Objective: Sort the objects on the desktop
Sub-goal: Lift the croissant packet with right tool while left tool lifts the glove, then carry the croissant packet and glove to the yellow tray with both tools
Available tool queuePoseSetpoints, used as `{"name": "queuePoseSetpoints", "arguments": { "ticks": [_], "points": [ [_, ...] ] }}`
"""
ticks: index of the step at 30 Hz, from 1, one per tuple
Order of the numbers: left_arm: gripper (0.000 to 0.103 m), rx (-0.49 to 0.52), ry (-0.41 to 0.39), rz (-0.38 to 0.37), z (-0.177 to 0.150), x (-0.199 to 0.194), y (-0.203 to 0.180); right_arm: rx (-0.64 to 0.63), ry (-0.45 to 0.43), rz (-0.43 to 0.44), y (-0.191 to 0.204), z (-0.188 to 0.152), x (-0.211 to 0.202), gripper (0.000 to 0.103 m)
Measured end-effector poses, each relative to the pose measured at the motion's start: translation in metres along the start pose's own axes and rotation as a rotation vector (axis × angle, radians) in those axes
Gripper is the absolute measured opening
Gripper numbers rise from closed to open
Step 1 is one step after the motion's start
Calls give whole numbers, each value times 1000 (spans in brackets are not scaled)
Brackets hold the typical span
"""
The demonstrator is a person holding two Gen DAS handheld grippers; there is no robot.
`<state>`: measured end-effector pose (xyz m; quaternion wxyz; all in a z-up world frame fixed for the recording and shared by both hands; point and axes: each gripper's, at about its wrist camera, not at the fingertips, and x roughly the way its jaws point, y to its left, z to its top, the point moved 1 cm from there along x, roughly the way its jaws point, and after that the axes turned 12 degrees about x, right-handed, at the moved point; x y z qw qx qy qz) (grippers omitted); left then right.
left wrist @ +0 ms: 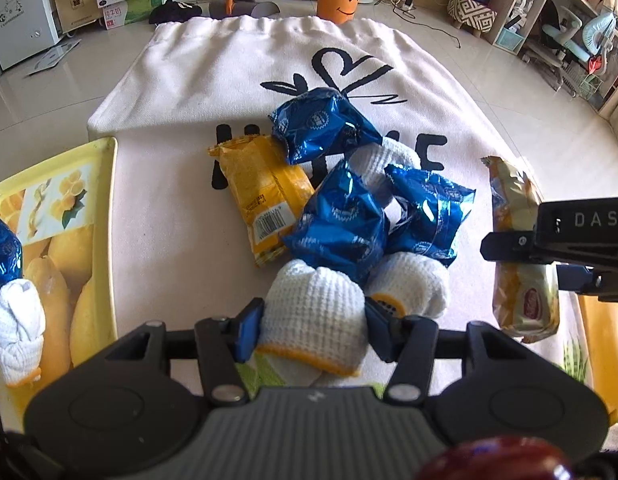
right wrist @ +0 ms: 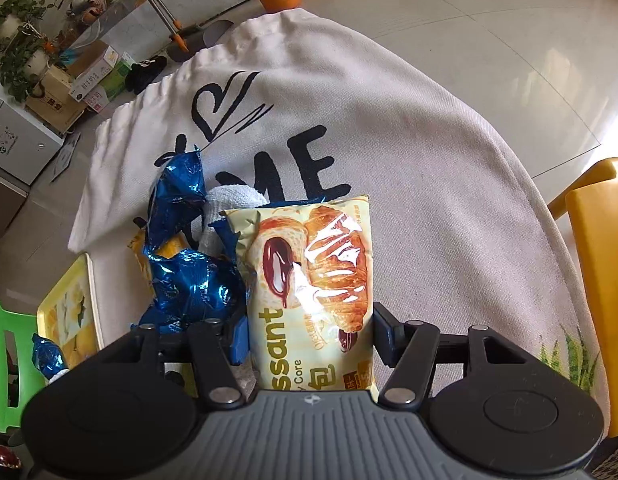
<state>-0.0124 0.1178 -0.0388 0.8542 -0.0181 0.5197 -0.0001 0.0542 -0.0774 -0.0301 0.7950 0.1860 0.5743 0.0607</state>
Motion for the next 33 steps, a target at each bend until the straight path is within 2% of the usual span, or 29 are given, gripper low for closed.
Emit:
{"name": "queuePoseSetpoints", "arguments": {
  "ticks": [8,13,25,33],
  "points": [
    [52,-27,-70,-55,11,-28,-1,-25,-24,49,15,-3,-12,60],
    [52,-29,-93,-15,15,-33,3,-33,-16,62,22,-7,-12,60],
    [52,-56,-92,-3,15,-33,13,-81,-8,75,40,-18,-10,60],
    [52,-102,-97,31,16,-38,35,-122,-28,110,61,-25,-12,60]
  ]
}}
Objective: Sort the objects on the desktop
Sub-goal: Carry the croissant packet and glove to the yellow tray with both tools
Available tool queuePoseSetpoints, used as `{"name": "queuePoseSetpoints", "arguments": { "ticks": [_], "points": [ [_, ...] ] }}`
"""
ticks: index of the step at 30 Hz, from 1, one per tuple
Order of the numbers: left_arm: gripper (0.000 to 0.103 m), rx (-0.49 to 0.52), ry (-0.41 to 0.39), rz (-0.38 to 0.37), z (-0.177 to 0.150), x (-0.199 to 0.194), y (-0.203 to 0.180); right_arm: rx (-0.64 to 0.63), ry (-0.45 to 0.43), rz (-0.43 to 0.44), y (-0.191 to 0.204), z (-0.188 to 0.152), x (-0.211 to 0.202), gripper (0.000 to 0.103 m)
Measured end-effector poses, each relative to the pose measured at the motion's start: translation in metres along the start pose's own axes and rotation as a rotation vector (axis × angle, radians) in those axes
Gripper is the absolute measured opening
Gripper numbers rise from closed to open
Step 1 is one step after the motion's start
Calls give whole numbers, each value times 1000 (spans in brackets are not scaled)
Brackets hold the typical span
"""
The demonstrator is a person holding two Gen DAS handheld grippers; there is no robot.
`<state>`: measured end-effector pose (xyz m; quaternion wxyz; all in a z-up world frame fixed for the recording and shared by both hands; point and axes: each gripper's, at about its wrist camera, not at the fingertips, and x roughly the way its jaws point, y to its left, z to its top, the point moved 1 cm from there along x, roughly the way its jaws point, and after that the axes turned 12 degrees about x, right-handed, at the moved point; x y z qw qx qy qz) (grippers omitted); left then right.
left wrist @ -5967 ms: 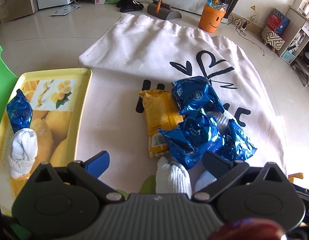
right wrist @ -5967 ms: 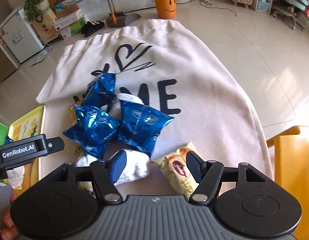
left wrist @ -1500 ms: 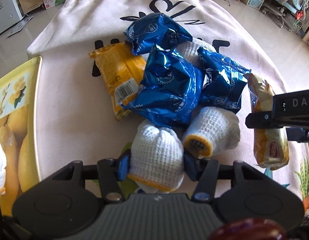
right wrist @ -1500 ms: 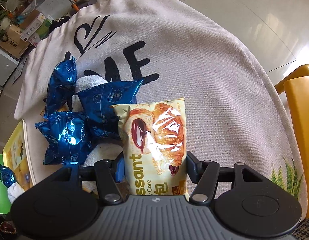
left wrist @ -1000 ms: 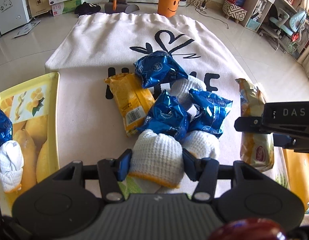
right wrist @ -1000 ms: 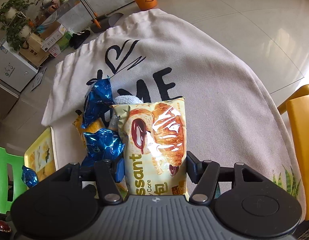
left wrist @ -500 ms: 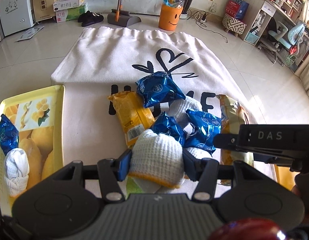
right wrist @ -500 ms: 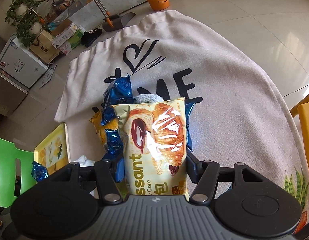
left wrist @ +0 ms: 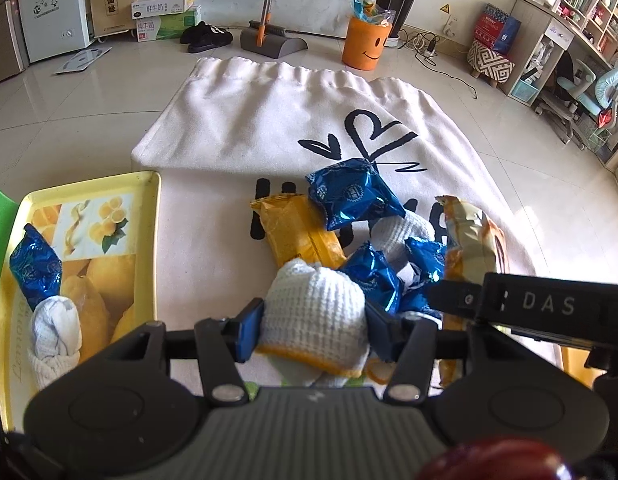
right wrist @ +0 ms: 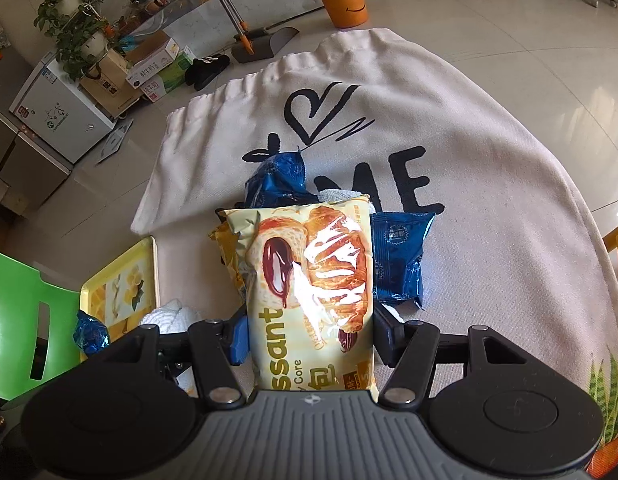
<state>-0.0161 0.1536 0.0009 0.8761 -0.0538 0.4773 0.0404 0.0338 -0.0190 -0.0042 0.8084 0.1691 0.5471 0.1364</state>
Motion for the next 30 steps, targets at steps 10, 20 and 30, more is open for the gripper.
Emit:
{"name": "queuePoseSetpoints", "arguments": {
  "ticks": [10,20,30],
  "points": [
    [52,-86,-17,48,4,-7,37,-17,-11,42,26,-4,4,60],
    [52,-246,-70,96,14,-26,102,-83,52,117,56,-24,24,60],
    [52,-323,-104,184,19,-38,152,-187,184,229,98,-62,53,60]
  ]
}}
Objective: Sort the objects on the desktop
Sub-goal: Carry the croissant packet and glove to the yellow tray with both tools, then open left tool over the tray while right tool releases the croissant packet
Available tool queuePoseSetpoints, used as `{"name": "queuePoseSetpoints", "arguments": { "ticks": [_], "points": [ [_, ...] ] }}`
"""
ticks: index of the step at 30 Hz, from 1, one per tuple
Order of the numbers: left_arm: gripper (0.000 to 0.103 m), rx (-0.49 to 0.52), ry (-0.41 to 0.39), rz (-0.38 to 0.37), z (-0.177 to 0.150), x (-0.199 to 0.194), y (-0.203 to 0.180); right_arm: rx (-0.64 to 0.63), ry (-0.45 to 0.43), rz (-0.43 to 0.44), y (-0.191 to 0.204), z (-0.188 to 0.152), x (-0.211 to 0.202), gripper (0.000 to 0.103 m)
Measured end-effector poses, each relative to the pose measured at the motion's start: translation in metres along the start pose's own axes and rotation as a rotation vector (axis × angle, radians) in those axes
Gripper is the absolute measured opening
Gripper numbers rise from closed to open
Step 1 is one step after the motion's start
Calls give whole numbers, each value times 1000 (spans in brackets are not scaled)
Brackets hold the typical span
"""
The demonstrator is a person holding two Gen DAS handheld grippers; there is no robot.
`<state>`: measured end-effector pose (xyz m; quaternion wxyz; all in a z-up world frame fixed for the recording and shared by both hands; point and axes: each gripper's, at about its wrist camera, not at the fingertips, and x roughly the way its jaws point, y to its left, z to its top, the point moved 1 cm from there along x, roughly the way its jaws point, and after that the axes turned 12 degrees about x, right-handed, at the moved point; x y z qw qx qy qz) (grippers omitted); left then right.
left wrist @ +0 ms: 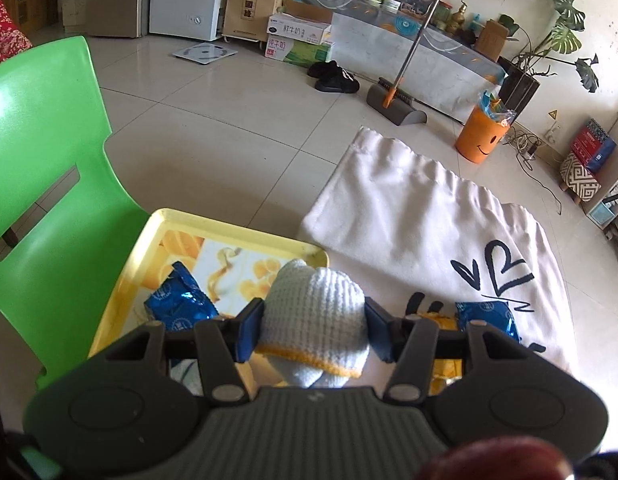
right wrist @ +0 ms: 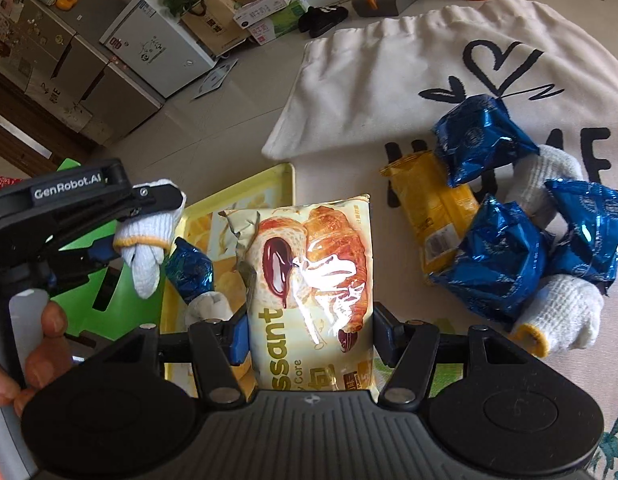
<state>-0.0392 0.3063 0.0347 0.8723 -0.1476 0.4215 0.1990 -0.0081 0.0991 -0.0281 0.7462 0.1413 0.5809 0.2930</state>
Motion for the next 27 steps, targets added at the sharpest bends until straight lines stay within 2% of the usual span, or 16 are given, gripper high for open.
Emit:
{"name": "queuePoseSetpoints", "arguments": {
  "ticks": [5,13,14,15,17,19,24,27],
  "points": [
    [52,4,-7,49,5,3,12,-19,71,24,15,-14,30,60],
    [52,-23,-4,83,14,13,32,-48,159,113,46,-34,63,60],
    [52,-29,2,82,14,15,34,-46,175,117,48,-35,67,64],
    [54,-40,7,85,15,17,37,-43,185,114,49,-36,68,67],
    [73,-65,5,105,15,18,41,-50,176,116,49,-36,67,71],
    [85,-82,-8,135,14,15,42,-60,163,112,48,-35,63,72],
    [96,-109,-30,131,13,8,40,-56,132,86,39,-29,53,72],
    [102,-113,-31,100,10,7,33,-81,108,31,35,-27,45,73]
  ]
}}
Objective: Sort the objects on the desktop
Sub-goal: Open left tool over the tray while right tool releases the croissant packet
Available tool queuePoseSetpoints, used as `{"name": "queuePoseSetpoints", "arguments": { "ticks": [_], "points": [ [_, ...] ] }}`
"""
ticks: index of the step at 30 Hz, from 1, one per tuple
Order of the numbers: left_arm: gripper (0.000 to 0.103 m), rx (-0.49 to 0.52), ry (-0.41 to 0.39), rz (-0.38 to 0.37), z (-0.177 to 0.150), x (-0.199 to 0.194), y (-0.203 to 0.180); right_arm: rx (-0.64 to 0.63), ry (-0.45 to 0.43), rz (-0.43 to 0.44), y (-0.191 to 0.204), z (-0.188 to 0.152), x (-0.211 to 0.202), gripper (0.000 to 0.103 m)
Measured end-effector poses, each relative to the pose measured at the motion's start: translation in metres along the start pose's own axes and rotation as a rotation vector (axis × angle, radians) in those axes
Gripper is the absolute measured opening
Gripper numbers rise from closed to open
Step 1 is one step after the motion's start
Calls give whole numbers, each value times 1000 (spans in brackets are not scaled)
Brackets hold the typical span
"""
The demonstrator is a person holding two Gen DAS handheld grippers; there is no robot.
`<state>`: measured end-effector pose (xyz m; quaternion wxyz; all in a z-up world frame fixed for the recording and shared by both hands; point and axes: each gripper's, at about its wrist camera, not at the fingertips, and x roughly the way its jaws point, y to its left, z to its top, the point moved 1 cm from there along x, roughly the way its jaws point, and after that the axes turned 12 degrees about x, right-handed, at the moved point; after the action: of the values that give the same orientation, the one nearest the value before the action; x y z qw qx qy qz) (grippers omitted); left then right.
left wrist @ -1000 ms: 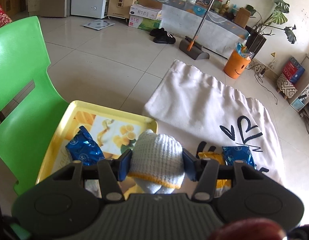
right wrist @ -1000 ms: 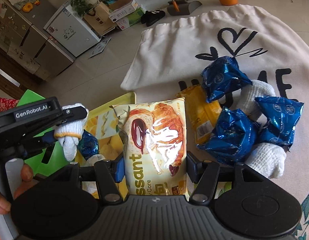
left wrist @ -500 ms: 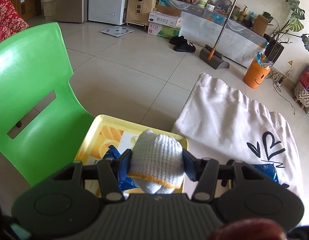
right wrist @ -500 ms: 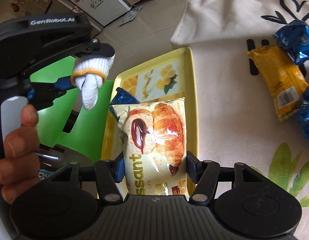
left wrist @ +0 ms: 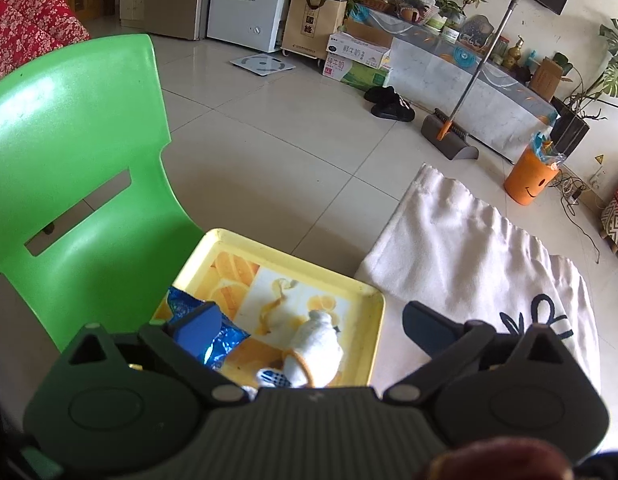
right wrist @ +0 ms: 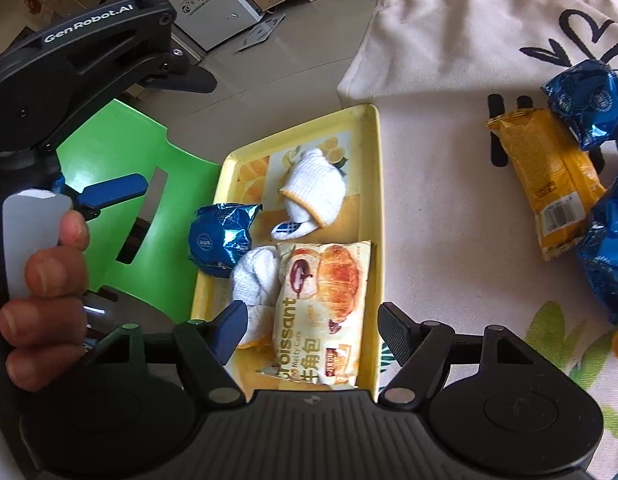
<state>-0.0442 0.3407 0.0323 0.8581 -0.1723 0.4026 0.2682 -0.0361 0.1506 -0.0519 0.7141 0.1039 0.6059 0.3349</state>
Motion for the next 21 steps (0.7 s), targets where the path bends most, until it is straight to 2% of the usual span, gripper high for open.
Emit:
{"name": "queuePoseSetpoints", "arguments": {
  "ticks": [7,13,21],
  "points": [
    [102,119,18,-75,-12,-4,-40,24,-66,-72,-16,14,-20,73],
    [102,137,26,-112,-20,-7,-57,21,-124,-159,-39,26,-48,73],
    [102,141,64,-148,-33,0,-80,119,-192,-233,-84,37,-86,73]
  ]
}}
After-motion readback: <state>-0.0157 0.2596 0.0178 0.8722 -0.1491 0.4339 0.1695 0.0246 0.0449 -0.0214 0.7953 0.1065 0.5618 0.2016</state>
